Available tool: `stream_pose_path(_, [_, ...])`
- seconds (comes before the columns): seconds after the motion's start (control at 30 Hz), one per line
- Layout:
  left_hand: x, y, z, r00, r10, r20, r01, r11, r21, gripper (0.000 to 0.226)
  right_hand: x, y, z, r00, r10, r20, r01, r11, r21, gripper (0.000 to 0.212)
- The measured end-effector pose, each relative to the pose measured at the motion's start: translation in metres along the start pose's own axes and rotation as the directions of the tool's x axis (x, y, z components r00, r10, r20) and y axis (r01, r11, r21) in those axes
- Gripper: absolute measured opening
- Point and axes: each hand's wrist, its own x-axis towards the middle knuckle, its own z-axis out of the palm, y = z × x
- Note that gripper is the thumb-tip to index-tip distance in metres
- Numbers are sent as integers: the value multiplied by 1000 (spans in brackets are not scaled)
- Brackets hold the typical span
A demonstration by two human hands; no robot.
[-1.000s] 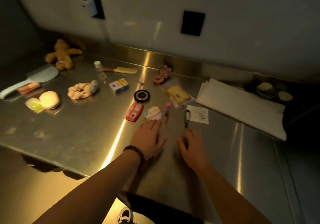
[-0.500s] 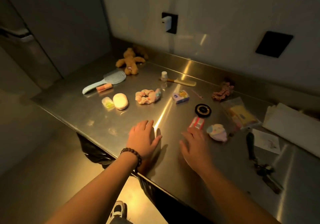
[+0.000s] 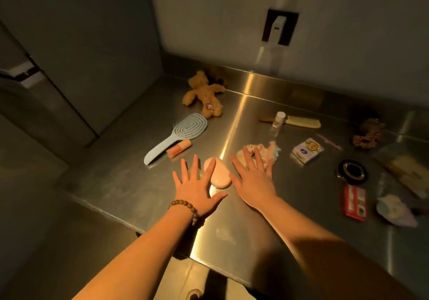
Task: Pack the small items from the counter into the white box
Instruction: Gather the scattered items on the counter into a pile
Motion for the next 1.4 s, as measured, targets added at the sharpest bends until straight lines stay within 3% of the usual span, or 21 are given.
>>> stream_pose_path(0.13, [18,6,3,995,94,-24,-94,996,-7,83,15,14,8,995,90,41,-87,993,-76,52])
stream_pose_path(0.5, [71,96,24,955,296,34,-296,955,-3,82,-16,124,11,951,295,91,-297,955,7,55])
stream_pose_path(0.73, [102,170,33,928,367,68,-368,930,5,82,-24,188,10,957,284,49,-285,959,-1,54])
stream_pose_path(0.97, [117,198,35,917,387,95,-391,920,23,83,-25,203,3,950,308,-49,-302,948,102,48])
stream_pose_path(1.07, [113,189,26,936,349,42,-348,937,-39,83,-19,193,-8,957,283,-58,-274,953,130,50])
stream_pose_path(1.2, [100,149,3,975,213,-65,-216,976,-43,82,-8,149,-20,988,108,-115,-80,971,224,53])
stream_pose_path(1.4, [79,30,-28,982,-113,-154,127,989,80,92,54,61,-22,993,-96,-62,108,961,253,50])
